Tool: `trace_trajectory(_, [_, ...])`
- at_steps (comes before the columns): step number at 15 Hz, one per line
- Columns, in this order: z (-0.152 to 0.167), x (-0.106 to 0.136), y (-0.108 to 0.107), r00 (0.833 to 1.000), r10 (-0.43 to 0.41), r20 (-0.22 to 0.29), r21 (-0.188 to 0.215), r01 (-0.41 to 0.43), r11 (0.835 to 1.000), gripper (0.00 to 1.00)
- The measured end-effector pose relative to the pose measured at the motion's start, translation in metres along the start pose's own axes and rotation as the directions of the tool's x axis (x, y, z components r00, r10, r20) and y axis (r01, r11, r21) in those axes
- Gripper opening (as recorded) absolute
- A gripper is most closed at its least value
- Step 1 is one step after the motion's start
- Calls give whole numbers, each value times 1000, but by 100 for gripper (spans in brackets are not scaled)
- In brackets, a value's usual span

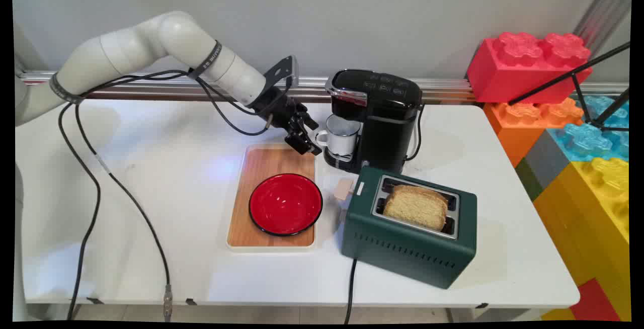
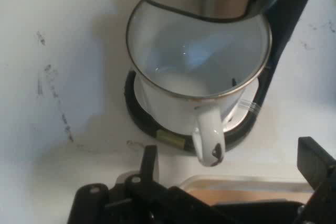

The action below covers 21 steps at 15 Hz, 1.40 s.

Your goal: Press the toaster switch

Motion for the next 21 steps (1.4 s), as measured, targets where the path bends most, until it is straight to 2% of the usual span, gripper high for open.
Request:
trace_trajectory(6, [-36, 2, 16, 999, -30, 21, -4, 30, 1000, 100])
trace_trajectory(8, [-52, 4, 28, 999, -45, 22, -23, 46, 999, 100])
trace_trajectory(11, [-72, 11, 55, 999, -39, 8, -73, 39, 997, 100])
trace_trajectory(15, [-92, 24, 90, 998, 52, -24, -148, -55, 988, 100])
trace_trajectory(17, [-98, 29, 100, 994, 100, -40, -168, -106, 980, 100])
trace_trajectory(19, [-102, 34, 107, 987, 153, -57, -183, -161, 970, 100])
trace_trajectory(21, [-106, 40, 114, 971, 224, -82, -195, -236, 952, 100])
